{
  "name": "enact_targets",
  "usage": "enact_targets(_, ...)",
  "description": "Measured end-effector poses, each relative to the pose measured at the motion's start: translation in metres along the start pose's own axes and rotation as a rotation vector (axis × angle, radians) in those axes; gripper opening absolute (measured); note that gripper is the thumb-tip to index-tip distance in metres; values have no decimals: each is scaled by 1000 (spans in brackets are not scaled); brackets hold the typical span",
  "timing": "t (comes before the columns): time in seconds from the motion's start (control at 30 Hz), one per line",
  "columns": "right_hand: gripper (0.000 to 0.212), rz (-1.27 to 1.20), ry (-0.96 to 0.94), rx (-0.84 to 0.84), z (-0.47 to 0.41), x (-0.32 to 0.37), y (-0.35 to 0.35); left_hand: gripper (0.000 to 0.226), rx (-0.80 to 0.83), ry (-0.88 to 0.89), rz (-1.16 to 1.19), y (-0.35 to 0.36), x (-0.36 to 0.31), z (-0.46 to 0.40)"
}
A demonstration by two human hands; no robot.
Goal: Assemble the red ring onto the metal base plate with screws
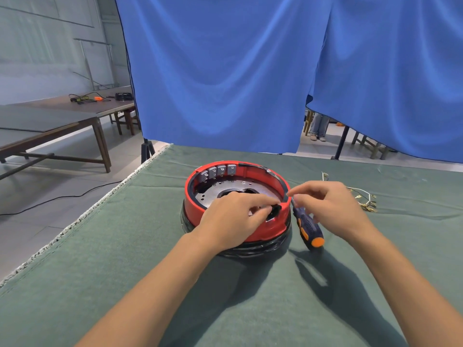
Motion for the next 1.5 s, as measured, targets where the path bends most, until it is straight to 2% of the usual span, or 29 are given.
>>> enact_targets(0.33, 8, -161, 265, 264, 5, -10, 34, 35, 102, 153, -128, 1, -3, 2)
enact_targets(0.57, 10, -231, 363, 318, 5, -12, 35, 45, 109, 218, -280, 6, -2, 7)
enact_targets(0.7, 10, -251, 396, 297, 6, -11, 38, 46, 110, 224, -298, 7, 0, 7)
enact_targets(0.8, 3, -244, 377, 285, 8, -10, 41, 49, 25, 295, -363, 10, -1, 11)
enact_targets(0.87, 15, -227, 356, 267, 8, -11, 42, 52, -28, 272, -331, 10, 2, 11)
enact_targets(0.93, 20, -225, 360, 242, 7, -11, 45, 47, -69, 273, -303, 10, 3, 12)
enact_targets(1.07, 16, -335, 435, 260, 5, -12, 53, 35, -216, 296, -379, 8, -3, 13)
enact_targets(1.27, 20, -381, 490, 250, -3, -17, 55, 34, -148, 280, -411, 16, 5, 8)
enact_targets(1.4, 21, -386, 489, 229, -3, -16, 55, 28, -199, 289, -392, 16, 2, 8)
enact_targets(1.5, 18, -385, 467, 237, 1, -13, 56, 27, -236, 227, -335, 13, -2, 12)
Point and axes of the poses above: each hand's wrist, its own z-axis away from the middle knuckle, its own y-axis out of the palm, x = y × z, the point moved 3 cm from there along -z, towards the middle knuckle, and after that the axes turned 15 degrees about y, right-handed, at the moved point
